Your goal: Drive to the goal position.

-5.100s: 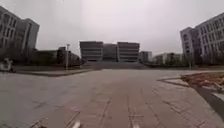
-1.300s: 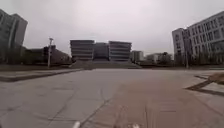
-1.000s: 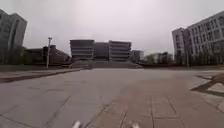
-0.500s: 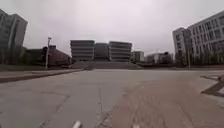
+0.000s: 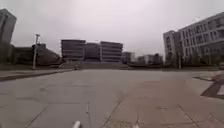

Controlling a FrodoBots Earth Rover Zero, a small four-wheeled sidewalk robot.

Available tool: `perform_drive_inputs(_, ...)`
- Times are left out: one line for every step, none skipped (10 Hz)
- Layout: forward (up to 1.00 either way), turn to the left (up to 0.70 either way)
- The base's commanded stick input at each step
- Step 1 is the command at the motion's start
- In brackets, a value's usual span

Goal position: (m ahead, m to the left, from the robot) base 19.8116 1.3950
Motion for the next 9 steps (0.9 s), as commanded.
perform_drive_inputs(0.70,0.00)
perform_drive_inputs(0.70,0.00)
perform_drive_inputs(0.70,0.00)
perform_drive_inputs(0.70,0.00)
perform_drive_inputs(0.70,0.00)
perform_drive_inputs(0.70,0.00)
perform_drive_inputs(0.70,0.00)
perform_drive_inputs(0.70,0.00)
perform_drive_inputs(0.70,0.00)
